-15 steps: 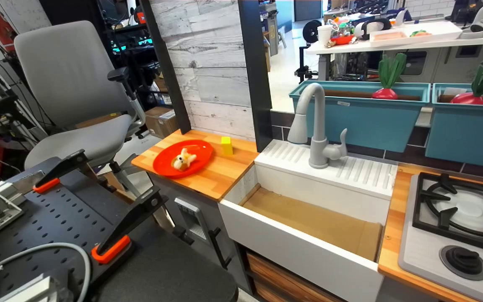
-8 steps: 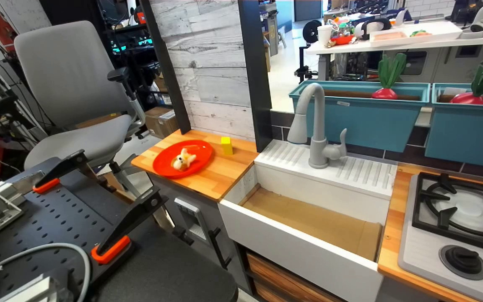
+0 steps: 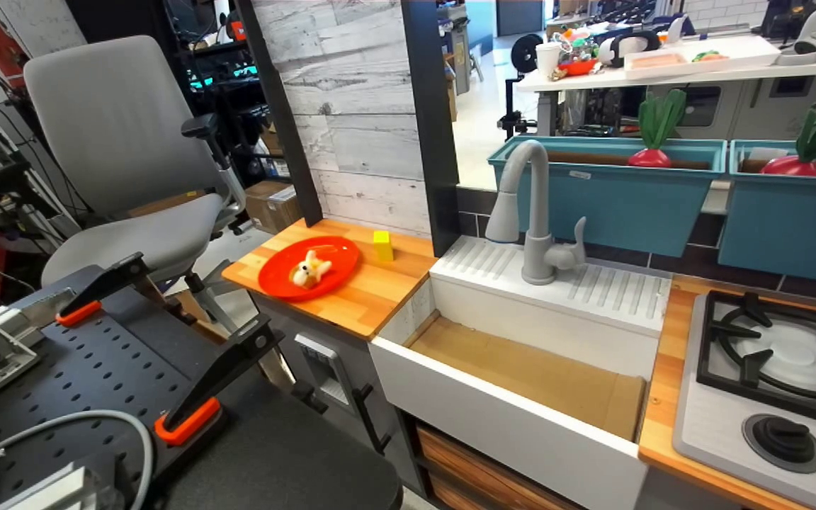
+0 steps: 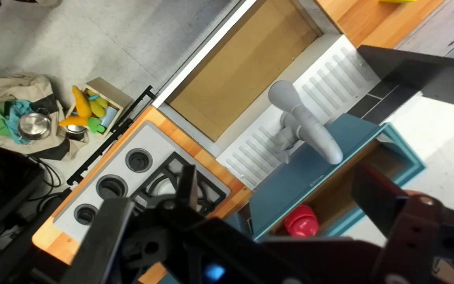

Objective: Turn the faucet to the left

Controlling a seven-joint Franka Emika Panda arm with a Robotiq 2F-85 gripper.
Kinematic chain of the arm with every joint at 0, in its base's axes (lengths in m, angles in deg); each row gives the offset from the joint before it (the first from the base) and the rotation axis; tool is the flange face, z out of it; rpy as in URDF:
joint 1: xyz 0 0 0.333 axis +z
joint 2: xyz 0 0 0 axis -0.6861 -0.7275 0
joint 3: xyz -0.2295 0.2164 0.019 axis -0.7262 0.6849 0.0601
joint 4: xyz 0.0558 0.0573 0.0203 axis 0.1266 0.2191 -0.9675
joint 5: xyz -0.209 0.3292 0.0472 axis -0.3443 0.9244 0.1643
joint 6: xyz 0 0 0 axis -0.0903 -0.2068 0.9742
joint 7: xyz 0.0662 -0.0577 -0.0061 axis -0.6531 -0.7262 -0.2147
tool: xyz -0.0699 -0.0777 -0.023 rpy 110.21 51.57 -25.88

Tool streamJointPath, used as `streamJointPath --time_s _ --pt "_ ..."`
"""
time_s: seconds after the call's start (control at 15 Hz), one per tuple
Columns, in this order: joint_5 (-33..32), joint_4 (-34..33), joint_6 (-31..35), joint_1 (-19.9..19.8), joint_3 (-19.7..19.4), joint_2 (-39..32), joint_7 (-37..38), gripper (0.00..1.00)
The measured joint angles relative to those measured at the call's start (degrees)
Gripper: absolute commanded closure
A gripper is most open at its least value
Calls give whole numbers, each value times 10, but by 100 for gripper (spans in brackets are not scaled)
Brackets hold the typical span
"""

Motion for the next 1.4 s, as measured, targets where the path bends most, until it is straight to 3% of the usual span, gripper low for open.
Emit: streamJointPath --time_s 0.53,1.4 --pt "-4 -58 3 9 7 -123 9 0" --pt "-49 -76 2 39 18 -178 1 0"
